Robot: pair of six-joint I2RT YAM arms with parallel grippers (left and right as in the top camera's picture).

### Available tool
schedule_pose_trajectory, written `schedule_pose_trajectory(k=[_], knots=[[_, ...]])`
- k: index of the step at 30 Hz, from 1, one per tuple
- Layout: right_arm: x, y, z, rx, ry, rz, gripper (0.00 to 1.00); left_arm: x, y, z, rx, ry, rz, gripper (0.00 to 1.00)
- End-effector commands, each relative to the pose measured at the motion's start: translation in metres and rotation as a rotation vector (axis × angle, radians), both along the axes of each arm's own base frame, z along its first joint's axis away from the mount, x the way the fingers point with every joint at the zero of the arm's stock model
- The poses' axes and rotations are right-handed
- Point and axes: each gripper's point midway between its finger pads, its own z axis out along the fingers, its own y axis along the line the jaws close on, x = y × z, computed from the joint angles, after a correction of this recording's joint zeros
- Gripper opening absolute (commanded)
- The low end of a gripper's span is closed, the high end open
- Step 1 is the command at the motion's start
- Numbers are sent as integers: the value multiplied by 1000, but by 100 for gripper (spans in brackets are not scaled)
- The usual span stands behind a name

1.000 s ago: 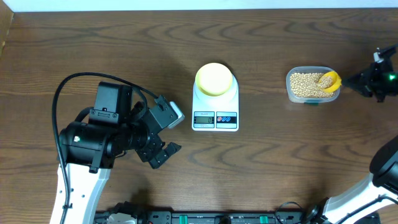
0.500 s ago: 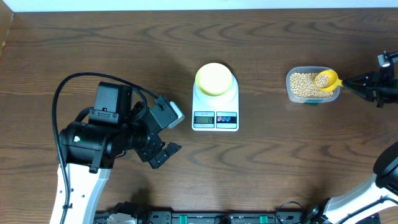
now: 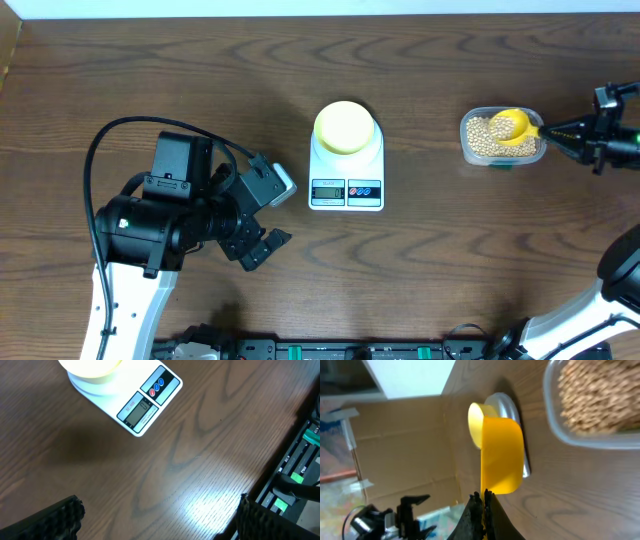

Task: Scoop item into bowl and weigh 50g on scale
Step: 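Lift the filled scoop and carry it over the yellow bowl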

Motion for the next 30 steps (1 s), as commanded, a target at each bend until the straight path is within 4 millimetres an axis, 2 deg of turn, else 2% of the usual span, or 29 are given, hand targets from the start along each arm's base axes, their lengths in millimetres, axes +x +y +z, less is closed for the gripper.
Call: schedule_pose_trajectory(k=[1,15,19,30], knots=[[5,28,4,36,-51,77,1,2,2,7,5,-31,-8,100],[2,128,6,46,-102,351,1,2,2,7,5,-31,-8,99],[2,151,4,43,-106,404,1,2,2,7,5,-31,-8,99],[26,206,-1,19,-141,454,1,2,2,7,5,-31,-8,99]])
